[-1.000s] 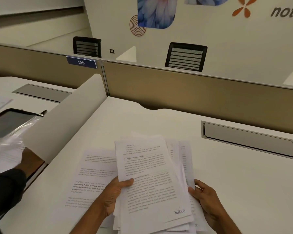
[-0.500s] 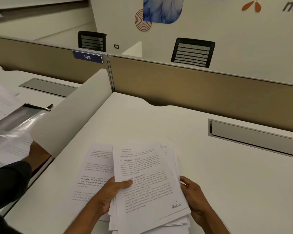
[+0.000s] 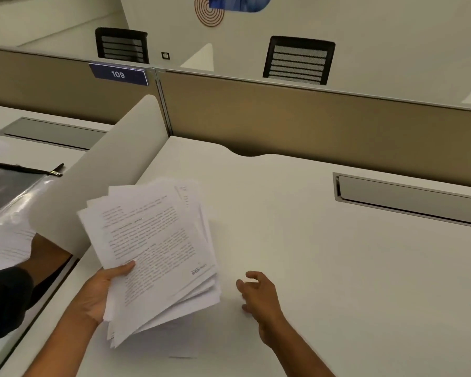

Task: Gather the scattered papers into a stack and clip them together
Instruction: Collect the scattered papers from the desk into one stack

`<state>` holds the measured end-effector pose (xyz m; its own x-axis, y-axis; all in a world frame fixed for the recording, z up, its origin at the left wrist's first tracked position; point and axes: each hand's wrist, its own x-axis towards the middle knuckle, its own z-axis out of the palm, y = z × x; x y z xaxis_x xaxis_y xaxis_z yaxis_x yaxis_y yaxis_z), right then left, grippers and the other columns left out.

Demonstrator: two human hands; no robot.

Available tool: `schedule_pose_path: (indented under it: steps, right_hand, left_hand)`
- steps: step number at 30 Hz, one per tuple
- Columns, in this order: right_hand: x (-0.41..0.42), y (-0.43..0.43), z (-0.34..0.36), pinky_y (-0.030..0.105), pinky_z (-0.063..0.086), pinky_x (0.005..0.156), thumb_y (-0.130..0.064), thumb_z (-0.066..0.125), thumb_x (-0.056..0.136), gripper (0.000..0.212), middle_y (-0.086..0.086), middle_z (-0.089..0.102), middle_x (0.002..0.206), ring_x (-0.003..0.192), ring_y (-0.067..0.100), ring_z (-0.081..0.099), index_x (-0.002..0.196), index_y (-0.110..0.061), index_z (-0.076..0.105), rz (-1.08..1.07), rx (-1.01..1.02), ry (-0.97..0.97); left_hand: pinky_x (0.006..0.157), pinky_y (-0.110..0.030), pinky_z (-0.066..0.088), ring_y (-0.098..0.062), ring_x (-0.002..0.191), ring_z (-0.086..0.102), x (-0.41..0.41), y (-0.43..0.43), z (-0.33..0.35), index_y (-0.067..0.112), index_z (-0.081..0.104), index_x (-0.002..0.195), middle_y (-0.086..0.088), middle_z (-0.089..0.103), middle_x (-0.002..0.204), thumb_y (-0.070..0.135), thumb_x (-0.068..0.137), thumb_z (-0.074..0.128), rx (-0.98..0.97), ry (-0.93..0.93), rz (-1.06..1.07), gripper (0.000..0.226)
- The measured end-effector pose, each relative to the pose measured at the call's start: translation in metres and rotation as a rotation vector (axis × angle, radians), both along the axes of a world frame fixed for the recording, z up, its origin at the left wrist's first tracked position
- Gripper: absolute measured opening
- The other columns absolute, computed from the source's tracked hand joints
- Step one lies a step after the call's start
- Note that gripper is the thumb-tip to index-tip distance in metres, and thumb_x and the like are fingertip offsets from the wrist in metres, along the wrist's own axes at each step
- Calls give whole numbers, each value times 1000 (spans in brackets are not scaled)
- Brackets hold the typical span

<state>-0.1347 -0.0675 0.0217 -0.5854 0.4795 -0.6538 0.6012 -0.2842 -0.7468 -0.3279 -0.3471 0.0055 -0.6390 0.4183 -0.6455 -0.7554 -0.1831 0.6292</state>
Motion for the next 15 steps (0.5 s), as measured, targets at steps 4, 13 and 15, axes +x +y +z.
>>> schedule_pose_path:
  steps: [4,13,15]
  right_hand:
    - [-17,-23,7,33,50,90,-31,64,96,41,1,53,133,116,22,60,135,-31,49,19,18,-6]
    - [-58,-44,12,44,53,106,-20,62,97,49,6,49,143,118,25,55,143,-21,45,-5,-58,-80]
    - [-65,-46,11,45,55,104,-18,63,98,49,6,50,136,99,18,57,143,-19,44,-20,-61,-81]
  left_hand:
    - [97,-54,56,-35,122,66,-7,-19,-10,11,69,131,-15,67,137,14,77,75,-6,-61,37,55]
    - [96,-52,56,-34,107,71,-5,-18,-29,10,68,133,-16,69,132,13,90,61,-2,-136,57,43]
    - [89,-49,60,-31,96,76,-7,-18,-33,8,74,122,-15,75,120,12,94,58,-5,-124,76,32]
